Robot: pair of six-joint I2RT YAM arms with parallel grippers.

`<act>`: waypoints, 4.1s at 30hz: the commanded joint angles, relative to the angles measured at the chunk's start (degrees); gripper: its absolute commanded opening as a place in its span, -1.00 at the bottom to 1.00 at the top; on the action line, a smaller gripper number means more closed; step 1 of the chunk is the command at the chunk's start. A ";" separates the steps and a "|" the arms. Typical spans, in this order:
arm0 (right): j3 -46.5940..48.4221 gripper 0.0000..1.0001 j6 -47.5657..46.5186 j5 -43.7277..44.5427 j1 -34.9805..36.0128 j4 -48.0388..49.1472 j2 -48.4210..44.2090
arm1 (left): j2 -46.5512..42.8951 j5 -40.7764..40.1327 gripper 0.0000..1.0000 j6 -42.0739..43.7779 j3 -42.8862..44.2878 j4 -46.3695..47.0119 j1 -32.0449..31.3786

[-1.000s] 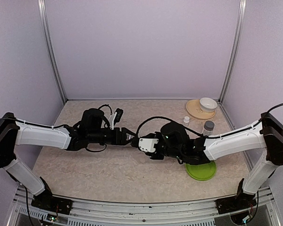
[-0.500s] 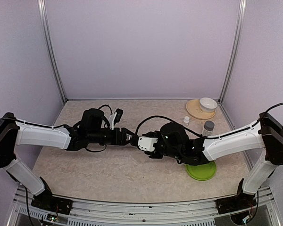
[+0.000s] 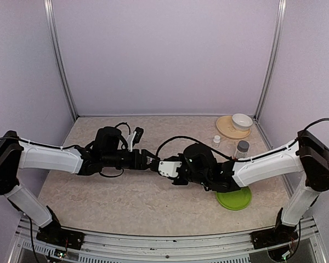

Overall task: Sort the pills into containers
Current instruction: Open the lid of the pill container.

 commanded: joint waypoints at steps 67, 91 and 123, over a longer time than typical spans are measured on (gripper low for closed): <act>1.58 0.49 7.13 -8.55 -0.78 -9.66 -8.16 | -3.21 1.79 0.36 7.71 -3.46 3.63 -0.04; -0.02 -0.25 4.11 3.41 1.99 -3.00 -4.69 | -2.77 2.72 0.37 7.95 -2.96 3.58 -0.02; 3.45 -1.00 5.08 -1.91 0.80 -11.18 -5.04 | -2.07 2.30 0.59 8.88 -4.01 4.04 -0.37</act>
